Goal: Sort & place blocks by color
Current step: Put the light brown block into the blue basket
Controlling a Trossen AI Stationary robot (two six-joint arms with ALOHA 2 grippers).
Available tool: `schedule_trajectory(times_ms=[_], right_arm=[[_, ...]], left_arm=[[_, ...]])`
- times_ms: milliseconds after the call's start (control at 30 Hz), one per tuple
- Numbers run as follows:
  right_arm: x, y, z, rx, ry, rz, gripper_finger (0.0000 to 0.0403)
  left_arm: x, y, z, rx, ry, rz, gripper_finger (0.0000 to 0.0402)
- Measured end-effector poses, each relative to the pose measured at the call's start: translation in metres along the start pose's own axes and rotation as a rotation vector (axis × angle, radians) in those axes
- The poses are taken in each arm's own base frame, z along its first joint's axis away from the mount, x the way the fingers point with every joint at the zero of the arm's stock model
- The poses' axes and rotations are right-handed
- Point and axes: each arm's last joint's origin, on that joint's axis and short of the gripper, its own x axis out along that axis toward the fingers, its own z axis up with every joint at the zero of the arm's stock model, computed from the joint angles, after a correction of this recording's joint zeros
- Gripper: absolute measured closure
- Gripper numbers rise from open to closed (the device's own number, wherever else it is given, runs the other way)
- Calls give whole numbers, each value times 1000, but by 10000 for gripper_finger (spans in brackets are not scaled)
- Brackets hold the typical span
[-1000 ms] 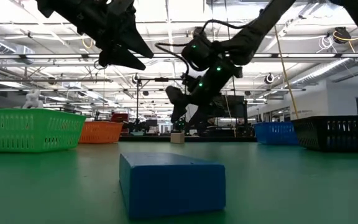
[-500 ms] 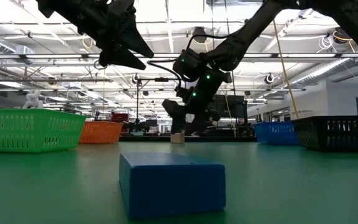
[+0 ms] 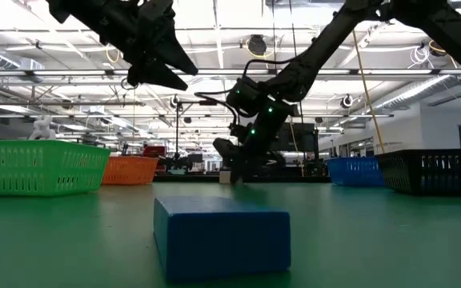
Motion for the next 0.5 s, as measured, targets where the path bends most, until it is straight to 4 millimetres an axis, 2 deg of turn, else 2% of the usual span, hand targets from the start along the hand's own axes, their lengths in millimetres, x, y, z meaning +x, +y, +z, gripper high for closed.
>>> schedule_trajectory(times_ms=[100, 267, 400, 500], right_arm=[[-4, -1, 3, -9, -4, -2, 360], [-17, 1, 8, -38, 4, 49, 362], [-43, 0, 16, -85, 20, 46, 362], [-70, -4, 19, -136, 70, 19, 362]], left_arm=[[0, 0, 0, 0, 0, 0, 147], [0, 0, 0, 1, 5, 1, 147], [0, 0, -1, 2, 8, 2, 147], [0, 0, -1, 2, 8, 2, 147]])
